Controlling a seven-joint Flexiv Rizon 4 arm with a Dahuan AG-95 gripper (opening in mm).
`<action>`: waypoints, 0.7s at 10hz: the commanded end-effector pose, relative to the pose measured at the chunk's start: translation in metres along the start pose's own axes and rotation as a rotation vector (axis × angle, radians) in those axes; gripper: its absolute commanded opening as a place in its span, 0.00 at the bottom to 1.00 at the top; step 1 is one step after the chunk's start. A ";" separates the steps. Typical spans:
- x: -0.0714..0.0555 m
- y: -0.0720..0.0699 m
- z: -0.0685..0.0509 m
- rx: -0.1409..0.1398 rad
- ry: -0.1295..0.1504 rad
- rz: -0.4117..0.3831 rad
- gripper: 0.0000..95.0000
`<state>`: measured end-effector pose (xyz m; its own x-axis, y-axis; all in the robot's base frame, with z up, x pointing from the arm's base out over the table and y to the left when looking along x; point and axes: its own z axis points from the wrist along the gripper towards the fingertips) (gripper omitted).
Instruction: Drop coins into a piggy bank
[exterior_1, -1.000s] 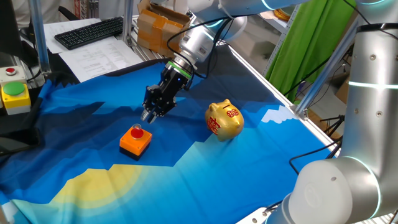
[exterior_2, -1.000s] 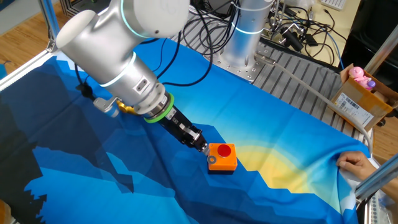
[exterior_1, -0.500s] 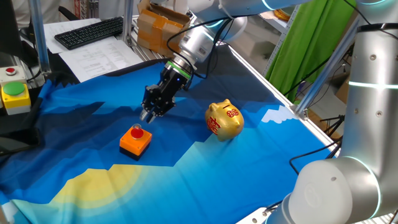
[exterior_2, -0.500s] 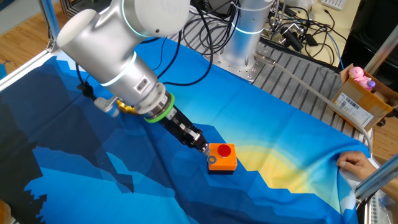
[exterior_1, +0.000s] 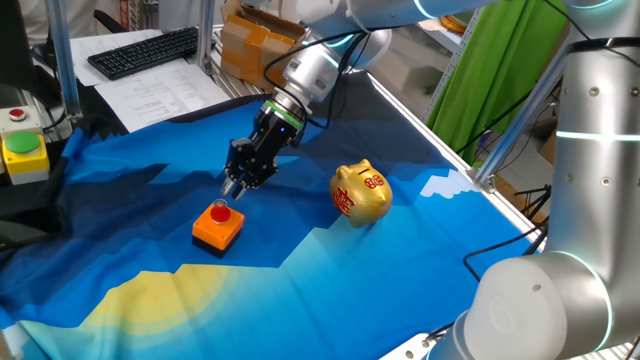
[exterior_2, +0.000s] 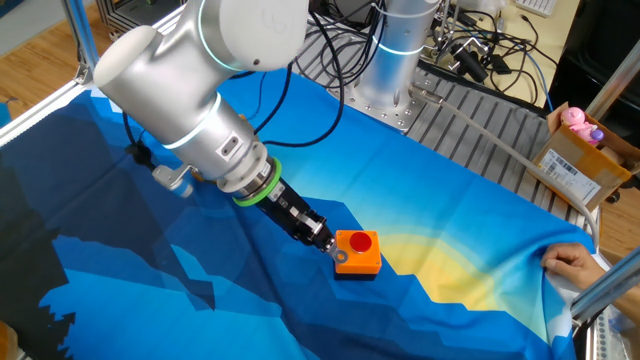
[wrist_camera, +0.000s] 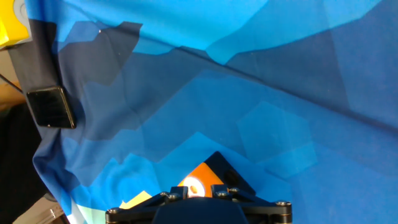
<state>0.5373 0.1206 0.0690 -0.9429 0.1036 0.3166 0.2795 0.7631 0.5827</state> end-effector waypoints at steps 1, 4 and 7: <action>0.000 0.002 0.002 -0.002 0.001 0.003 0.20; -0.001 0.004 0.006 -0.004 0.002 0.008 0.20; -0.006 0.002 0.008 -0.007 0.005 0.001 0.20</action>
<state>0.5424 0.1267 0.0619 -0.9409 0.1010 0.3231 0.2834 0.7569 0.5889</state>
